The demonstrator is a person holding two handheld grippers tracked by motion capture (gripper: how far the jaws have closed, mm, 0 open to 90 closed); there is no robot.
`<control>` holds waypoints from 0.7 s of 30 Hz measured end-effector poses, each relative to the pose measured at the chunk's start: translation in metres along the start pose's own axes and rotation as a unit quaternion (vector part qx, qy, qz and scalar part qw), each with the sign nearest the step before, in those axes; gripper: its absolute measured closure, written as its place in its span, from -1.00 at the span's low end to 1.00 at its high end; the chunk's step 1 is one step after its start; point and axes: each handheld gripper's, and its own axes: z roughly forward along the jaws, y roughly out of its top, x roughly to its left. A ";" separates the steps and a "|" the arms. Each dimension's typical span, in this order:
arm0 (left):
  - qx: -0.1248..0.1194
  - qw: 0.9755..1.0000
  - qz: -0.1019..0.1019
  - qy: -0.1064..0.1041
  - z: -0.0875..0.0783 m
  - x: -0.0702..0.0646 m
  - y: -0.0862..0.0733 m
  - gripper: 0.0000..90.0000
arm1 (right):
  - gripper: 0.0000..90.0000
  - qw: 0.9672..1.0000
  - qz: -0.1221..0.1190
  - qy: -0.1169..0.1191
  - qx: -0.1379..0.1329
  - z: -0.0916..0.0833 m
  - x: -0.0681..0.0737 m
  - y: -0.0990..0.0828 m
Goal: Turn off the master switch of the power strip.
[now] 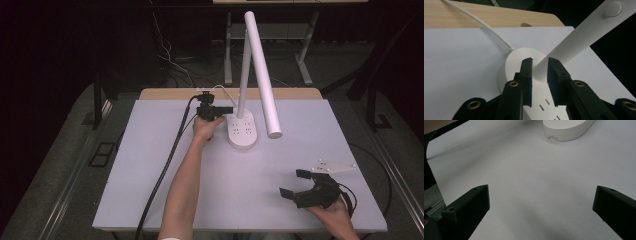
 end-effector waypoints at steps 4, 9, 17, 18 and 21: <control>0.002 1.000 0.000 0.001 0.003 0.002 -0.002 0.79 | -1.00 1.000 0.000 0.000 0.000 0.000 0.000 0.000; -0.002 1.000 -0.005 0.001 0.007 0.002 -0.005 0.95 | -1.00 1.000 0.000 0.000 0.000 0.000 0.000 0.000; 0.002 1.000 -0.005 0.007 0.012 0.006 -0.008 0.98 | -1.00 1.000 -0.001 0.000 0.000 -0.001 -0.001 0.000; 0.002 1.000 -0.008 0.008 0.013 0.007 -0.008 0.98 | -1.00 1.000 -0.001 0.000 0.000 -0.001 -0.001 0.000; 0.006 1.000 -0.010 0.008 0.014 0.008 -0.010 0.98 | -1.00 1.000 0.000 0.000 0.002 0.000 -0.001 0.000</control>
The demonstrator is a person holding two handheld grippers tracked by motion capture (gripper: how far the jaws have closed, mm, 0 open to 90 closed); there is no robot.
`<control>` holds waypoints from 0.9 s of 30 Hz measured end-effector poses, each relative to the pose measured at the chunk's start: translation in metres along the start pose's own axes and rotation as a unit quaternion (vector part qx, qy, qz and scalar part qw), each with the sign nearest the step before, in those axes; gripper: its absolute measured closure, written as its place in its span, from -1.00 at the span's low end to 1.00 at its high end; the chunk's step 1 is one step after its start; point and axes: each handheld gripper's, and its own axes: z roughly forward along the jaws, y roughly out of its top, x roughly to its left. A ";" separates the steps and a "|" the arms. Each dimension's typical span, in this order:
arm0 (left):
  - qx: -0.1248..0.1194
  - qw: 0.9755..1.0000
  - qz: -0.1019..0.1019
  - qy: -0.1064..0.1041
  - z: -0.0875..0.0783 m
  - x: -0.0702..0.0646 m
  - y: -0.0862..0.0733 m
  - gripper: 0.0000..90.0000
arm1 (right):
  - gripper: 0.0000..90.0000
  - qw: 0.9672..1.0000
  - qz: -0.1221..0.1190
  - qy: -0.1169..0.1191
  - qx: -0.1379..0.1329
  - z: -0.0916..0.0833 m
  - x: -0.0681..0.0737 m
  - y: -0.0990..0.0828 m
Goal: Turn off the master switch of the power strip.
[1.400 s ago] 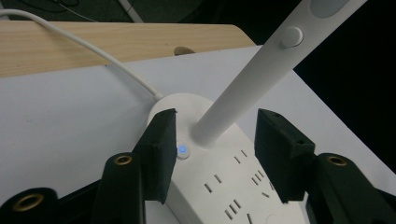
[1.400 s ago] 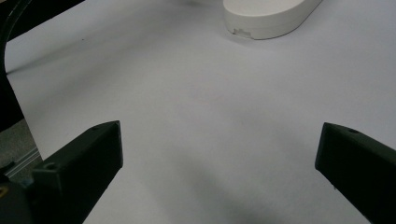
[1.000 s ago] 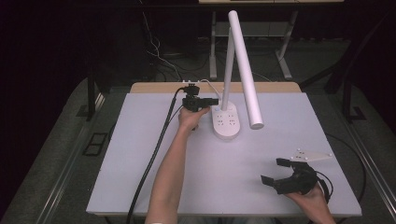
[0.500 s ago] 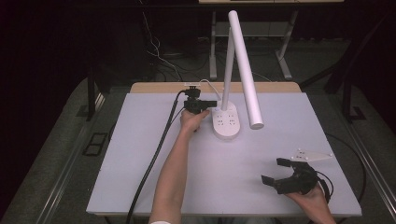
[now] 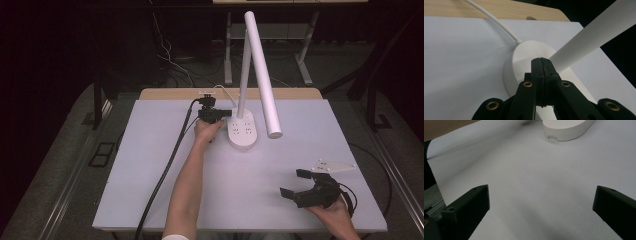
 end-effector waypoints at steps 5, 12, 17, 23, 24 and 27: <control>0.000 1.000 -0.009 -0.002 0.004 0.002 -0.003 0.98 | -1.00 1.000 0.000 0.000 0.000 0.000 0.000 0.000; 0.006 1.000 -0.016 -0.006 0.004 0.003 -0.002 0.99 | -1.00 1.000 0.000 0.001 -0.002 -0.001 0.000 0.000; 0.011 1.000 -0.006 -0.005 0.004 0.003 -0.004 0.99 | -1.00 1.000 0.001 0.001 -0.002 -0.001 0.001 0.000; 0.014 1.000 -0.014 -0.009 0.004 0.005 -0.003 1.00 | -1.00 1.000 0.000 0.001 -0.003 -0.002 0.000 -0.001; 0.013 1.000 -0.013 -0.006 0.005 0.004 -0.003 1.00 | -1.00 1.000 0.002 0.001 -0.002 -0.002 0.001 -0.001; 0.018 1.000 -0.020 -0.008 0.005 0.004 -0.002 1.00 | -1.00 1.000 0.002 0.001 0.000 -0.001 0.001 -0.001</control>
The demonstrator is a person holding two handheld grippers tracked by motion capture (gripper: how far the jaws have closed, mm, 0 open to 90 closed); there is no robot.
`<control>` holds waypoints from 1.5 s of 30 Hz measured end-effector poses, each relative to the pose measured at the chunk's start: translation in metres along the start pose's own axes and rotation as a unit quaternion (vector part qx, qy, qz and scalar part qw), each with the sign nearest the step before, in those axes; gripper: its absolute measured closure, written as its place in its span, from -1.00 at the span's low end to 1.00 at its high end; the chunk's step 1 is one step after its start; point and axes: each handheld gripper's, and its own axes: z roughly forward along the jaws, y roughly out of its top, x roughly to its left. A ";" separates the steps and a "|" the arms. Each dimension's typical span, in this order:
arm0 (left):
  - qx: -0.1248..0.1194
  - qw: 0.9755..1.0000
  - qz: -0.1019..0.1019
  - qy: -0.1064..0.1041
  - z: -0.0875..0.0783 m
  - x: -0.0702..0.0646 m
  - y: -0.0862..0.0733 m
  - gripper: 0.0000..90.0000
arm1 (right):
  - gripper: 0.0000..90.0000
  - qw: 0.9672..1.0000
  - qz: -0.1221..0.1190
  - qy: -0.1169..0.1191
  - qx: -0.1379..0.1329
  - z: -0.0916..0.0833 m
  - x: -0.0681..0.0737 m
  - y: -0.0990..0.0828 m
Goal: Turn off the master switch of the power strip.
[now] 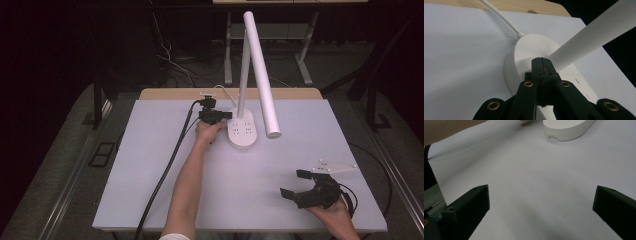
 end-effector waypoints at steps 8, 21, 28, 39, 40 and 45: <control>0.008 1.000 0.011 0.020 0.001 -0.005 0.002 1.00 | -1.00 1.000 -0.002 -0.003 0.000 0.000 0.001 -0.001; 0.005 0.999 0.008 0.040 0.003 -0.009 0.002 1.00 | -1.00 1.000 0.001 -0.005 -0.005 -0.004 -0.001 -0.001; 0.014 0.998 0.030 0.045 0.004 -0.015 0.001 1.00 | -1.00 1.000 -0.001 -0.005 -0.004 -0.003 0.000 -0.001; 0.026 0.997 0.035 0.056 0.005 -0.018 0.004 1.00 | -1.00 1.000 -0.001 -0.006 -0.007 -0.005 -0.001 -0.001; 0.027 0.998 0.033 0.054 0.006 -0.018 0.005 1.00 | -1.00 1.000 0.000 -0.007 -0.006 -0.005 -0.001 -0.001; 0.019 0.998 0.025 0.054 0.000 -0.013 0.009 1.00 | -1.00 1.000 0.002 -0.008 -0.010 -0.005 -0.004 -0.001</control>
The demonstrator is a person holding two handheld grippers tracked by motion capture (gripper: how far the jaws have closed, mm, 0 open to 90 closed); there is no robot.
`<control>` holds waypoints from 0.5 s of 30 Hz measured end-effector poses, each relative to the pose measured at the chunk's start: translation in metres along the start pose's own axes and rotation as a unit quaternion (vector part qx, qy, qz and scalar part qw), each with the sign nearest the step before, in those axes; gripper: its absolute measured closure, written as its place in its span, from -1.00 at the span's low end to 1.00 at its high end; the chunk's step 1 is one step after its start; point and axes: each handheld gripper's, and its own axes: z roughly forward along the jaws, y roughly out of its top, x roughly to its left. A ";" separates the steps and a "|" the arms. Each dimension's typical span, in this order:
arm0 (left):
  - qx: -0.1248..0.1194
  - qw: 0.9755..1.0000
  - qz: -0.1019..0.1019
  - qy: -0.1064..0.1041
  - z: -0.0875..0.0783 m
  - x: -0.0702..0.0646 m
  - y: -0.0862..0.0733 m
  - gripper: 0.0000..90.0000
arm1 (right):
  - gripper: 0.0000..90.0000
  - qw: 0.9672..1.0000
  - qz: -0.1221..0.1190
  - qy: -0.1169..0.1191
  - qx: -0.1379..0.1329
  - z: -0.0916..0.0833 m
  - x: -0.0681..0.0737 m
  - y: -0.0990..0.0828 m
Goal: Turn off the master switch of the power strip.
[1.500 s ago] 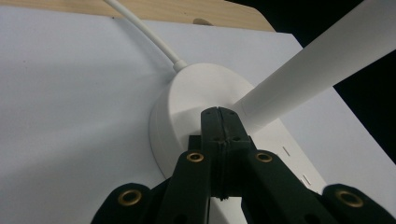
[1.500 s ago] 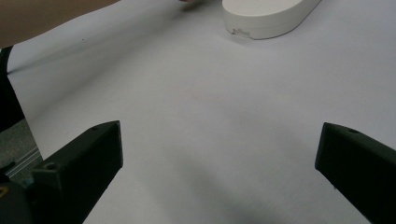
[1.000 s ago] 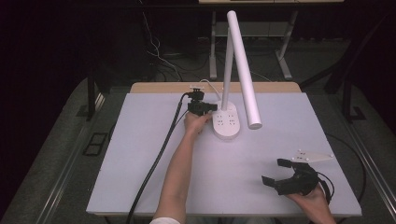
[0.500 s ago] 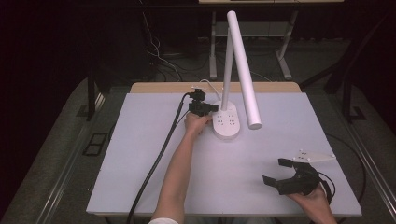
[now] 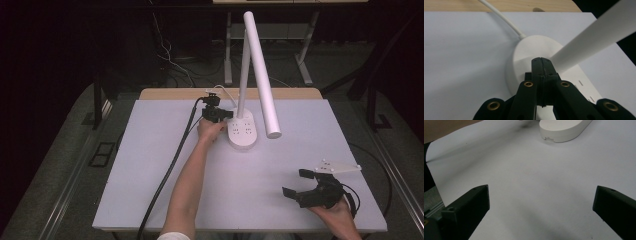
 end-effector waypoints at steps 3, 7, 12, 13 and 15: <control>0.000 1.000 0.001 -0.002 -0.003 0.002 -0.002 1.00 | -1.00 1.000 0.001 0.000 0.000 0.001 0.000 0.000; -0.005 1.000 0.002 -0.004 -0.007 0.004 -0.005 1.00 | -1.00 1.000 0.001 0.001 0.000 0.001 0.001 0.000; -0.016 1.000 0.004 -0.011 -0.015 0.005 -0.006 0.99 | -1.00 1.000 0.000 0.002 0.002 0.001 0.001 0.000; -0.019 1.000 0.008 -0.014 -0.018 0.005 -0.006 0.99 | -1.00 1.000 0.001 0.002 0.002 0.002 0.001 0.001; -0.018 1.000 0.012 -0.016 -0.025 0.006 -0.005 0.99 | -1.00 1.000 0.000 0.001 0.002 0.002 0.001 0.001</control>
